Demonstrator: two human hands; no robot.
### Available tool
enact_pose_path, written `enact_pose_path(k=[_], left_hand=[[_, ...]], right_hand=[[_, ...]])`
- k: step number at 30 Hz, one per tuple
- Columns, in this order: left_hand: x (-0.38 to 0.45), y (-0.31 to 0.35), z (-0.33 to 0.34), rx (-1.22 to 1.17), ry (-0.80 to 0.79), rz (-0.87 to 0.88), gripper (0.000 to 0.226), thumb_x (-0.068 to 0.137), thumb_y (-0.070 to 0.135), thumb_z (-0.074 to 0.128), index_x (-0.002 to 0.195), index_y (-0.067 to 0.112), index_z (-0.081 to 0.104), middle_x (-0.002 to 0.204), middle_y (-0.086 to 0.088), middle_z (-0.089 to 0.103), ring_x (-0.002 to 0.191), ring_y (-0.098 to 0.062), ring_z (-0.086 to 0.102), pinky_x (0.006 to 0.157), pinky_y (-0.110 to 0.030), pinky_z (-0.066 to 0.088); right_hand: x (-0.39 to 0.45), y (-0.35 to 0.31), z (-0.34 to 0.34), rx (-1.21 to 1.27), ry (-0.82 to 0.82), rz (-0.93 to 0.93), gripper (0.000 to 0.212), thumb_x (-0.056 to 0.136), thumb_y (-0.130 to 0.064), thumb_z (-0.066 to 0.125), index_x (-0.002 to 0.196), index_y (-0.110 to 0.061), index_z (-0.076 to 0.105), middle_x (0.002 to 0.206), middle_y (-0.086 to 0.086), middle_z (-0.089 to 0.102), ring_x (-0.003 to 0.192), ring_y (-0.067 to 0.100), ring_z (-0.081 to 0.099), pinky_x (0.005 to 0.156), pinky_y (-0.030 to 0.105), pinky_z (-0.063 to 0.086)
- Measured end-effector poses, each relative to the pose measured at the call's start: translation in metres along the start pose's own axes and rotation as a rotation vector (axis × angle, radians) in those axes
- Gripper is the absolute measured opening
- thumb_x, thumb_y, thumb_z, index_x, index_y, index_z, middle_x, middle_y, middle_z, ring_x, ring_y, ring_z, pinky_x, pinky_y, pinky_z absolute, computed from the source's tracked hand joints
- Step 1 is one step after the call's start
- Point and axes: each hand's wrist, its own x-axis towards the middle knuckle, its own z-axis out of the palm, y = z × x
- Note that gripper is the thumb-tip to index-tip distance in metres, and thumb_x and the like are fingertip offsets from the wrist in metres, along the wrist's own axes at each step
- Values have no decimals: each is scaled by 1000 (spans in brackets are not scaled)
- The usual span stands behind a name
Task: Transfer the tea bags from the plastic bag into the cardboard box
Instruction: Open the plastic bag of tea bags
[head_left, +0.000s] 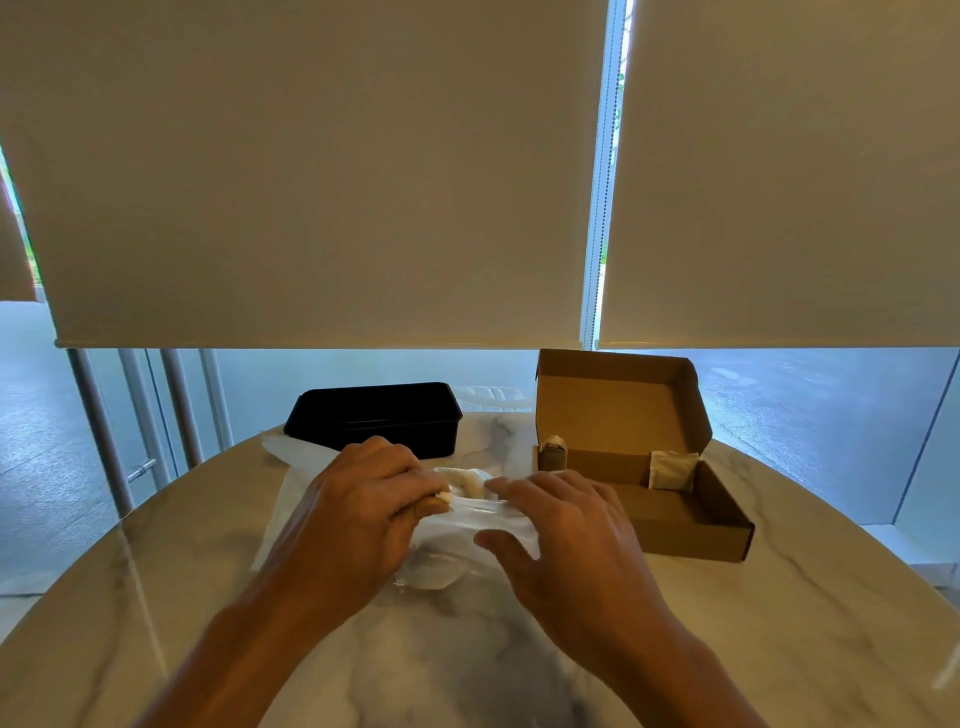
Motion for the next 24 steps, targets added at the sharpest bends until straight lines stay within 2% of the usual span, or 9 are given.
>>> enact_pose_path(k=[2, 4, 6, 10, 13, 17, 24], left_hand=[[0, 2, 1, 12, -16, 8, 50, 97, 46, 37, 90, 12, 73, 79, -1, 65, 78, -7, 46, 69, -18, 38], [0, 4, 2, 36, -22, 13, 50, 96, 47, 36, 92, 12, 73, 80, -1, 65, 79, -8, 46, 69, -17, 37], [-1, 3, 0, 45, -40, 10, 51, 96, 48, 37, 93, 12, 73, 81, -1, 66, 80, -8, 46, 71, -14, 37], [-2, -1, -4, 24, -86, -13, 40, 91, 42, 46, 94, 13, 73, 84, 1, 65, 81, -6, 47, 74, -7, 34], [-2, -1, -7, 14, -99, -25, 33, 90, 38, 50, 94, 14, 73, 85, 2, 65, 81, -7, 48, 72, -12, 36], [-3, -3, -9, -6, -92, -31, 32, 91, 37, 51, 95, 14, 73, 86, 2, 65, 81, -8, 50, 72, -17, 39], [-6, -6, -15, -10, -65, -20, 33, 91, 36, 50, 94, 13, 72, 84, 2, 65, 80, -9, 50, 70, -25, 43]], right_hand=[[1, 0, 9, -34, 106, -21, 29, 78, -46, 67, 104, -33, 68, 97, -17, 70, 89, 4, 64, 83, 23, 34], [2, 3, 15, 23, 163, -37, 13, 79, -39, 67, 89, -32, 71, 83, -16, 71, 76, 4, 64, 80, 18, 33], [1, 6, 18, 71, 170, -31, 10, 82, -38, 65, 87, -32, 70, 82, -17, 70, 75, 2, 61, 80, 14, 27], [1, 7, 20, 11, 226, -58, 6, 79, -37, 69, 84, -33, 70, 79, -19, 70, 71, 3, 62, 75, 20, 33], [1, 7, 22, -29, 250, -80, 7, 77, -38, 67, 82, -33, 70, 77, -18, 70, 69, 5, 64, 74, 24, 36], [0, 11, 22, -13, 235, -57, 8, 81, -40, 66, 83, -33, 70, 80, -17, 71, 73, 5, 64, 75, 26, 37], [-2, 13, 18, 4, 235, -21, 11, 76, -40, 64, 79, -32, 71, 76, -16, 71, 70, 6, 65, 73, 29, 42]])
